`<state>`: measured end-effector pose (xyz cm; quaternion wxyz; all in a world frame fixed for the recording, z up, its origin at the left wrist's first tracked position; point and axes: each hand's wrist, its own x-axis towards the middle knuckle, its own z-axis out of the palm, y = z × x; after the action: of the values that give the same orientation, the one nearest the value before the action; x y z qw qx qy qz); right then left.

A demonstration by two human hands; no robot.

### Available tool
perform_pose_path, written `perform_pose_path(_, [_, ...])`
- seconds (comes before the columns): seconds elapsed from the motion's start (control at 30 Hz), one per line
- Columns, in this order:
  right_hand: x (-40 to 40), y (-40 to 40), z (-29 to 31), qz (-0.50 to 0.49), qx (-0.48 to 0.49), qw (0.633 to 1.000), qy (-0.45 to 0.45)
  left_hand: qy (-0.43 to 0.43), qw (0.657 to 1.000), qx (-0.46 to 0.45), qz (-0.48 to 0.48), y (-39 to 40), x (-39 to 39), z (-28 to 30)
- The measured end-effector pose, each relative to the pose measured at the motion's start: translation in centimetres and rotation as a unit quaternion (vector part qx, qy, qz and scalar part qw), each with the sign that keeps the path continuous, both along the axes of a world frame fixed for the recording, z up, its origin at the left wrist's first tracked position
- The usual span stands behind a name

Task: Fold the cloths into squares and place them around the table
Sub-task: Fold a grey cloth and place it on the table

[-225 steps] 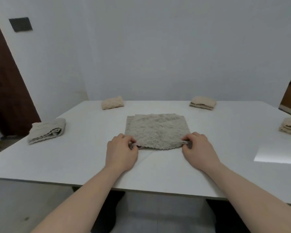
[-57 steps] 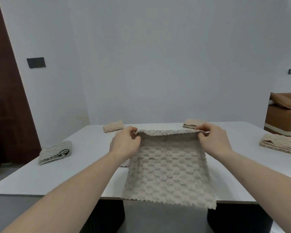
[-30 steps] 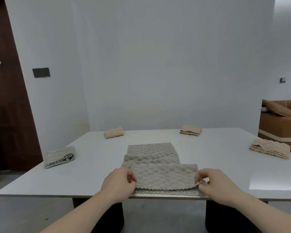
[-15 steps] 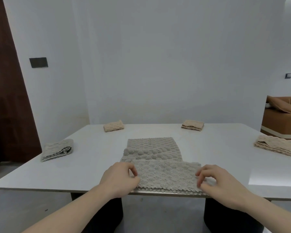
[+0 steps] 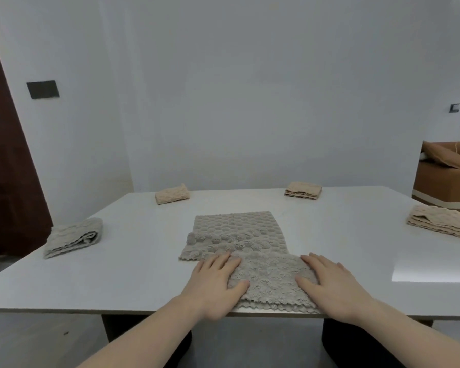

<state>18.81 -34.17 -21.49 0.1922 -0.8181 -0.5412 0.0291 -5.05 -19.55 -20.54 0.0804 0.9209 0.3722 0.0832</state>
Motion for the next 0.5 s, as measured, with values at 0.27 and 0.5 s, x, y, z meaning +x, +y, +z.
perform_pose_path(0.27, [2.2,2.7,0.1,-0.01,-0.053,0.999,0.01,-0.001,1.0,-0.019,0.017,2.7,1.3,-0.5])
perform_pose_path(0.5, [3.5,5.1,0.1,-0.019,-0.061,0.998,0.007,-0.015,0.999,-0.019,0.039,4.6,2.8,-0.6])
